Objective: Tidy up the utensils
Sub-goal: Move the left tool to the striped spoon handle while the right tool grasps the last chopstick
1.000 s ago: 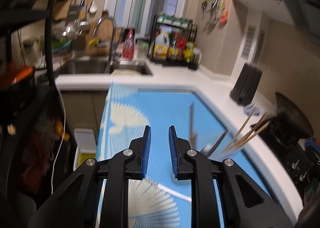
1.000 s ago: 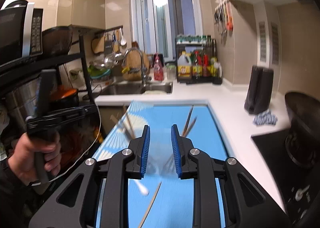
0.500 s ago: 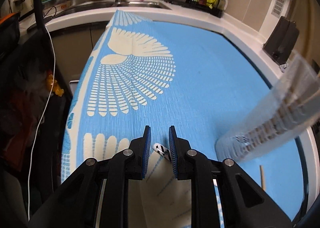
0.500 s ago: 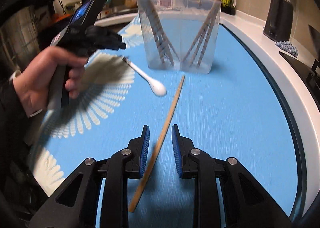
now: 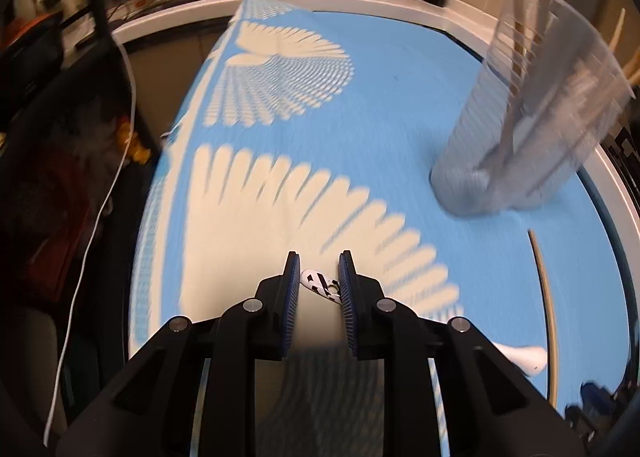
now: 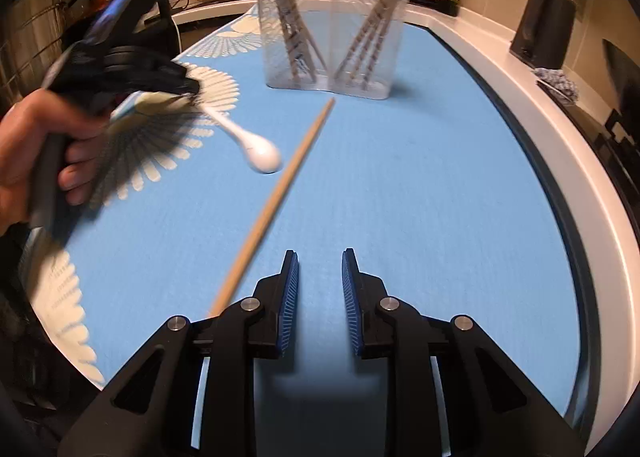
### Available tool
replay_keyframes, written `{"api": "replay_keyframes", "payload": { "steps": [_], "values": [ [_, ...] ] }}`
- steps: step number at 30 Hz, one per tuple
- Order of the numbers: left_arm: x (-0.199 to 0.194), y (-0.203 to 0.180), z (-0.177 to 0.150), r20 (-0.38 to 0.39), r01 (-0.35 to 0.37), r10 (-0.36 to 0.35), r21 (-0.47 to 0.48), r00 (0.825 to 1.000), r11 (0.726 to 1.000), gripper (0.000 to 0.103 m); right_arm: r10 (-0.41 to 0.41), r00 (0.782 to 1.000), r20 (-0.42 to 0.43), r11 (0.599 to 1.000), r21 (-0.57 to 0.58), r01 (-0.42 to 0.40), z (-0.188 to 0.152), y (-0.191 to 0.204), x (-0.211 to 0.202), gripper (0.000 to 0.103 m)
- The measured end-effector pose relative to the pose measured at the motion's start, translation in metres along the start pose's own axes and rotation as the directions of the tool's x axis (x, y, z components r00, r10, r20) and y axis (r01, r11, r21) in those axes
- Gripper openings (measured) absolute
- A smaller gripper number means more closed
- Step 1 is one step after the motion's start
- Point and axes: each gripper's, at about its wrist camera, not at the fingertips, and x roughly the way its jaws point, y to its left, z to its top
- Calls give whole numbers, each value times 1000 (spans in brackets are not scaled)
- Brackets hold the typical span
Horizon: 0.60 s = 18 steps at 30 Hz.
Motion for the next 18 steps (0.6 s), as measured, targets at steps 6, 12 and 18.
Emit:
{"api": "replay_keyframes", "payload": {
  "steps": [6, 12, 18],
  "values": [
    [-47, 10, -67, 3, -43, 44, -115, 999, 992, 21, 91, 995, 44, 993, 76, -94, -8, -9, -14, 25],
    [-86, 9, -119, 44, 26, -20, -126, 999, 992, 21, 161, 985, 63, 987, 15, -162, -10, 23, -17, 35],
    [-101, 4, -116, 133, 121, -140, 144, 981, 982, 45, 119, 992, 34, 993, -14, -118, -18, 29, -10, 28]
  ]
}}
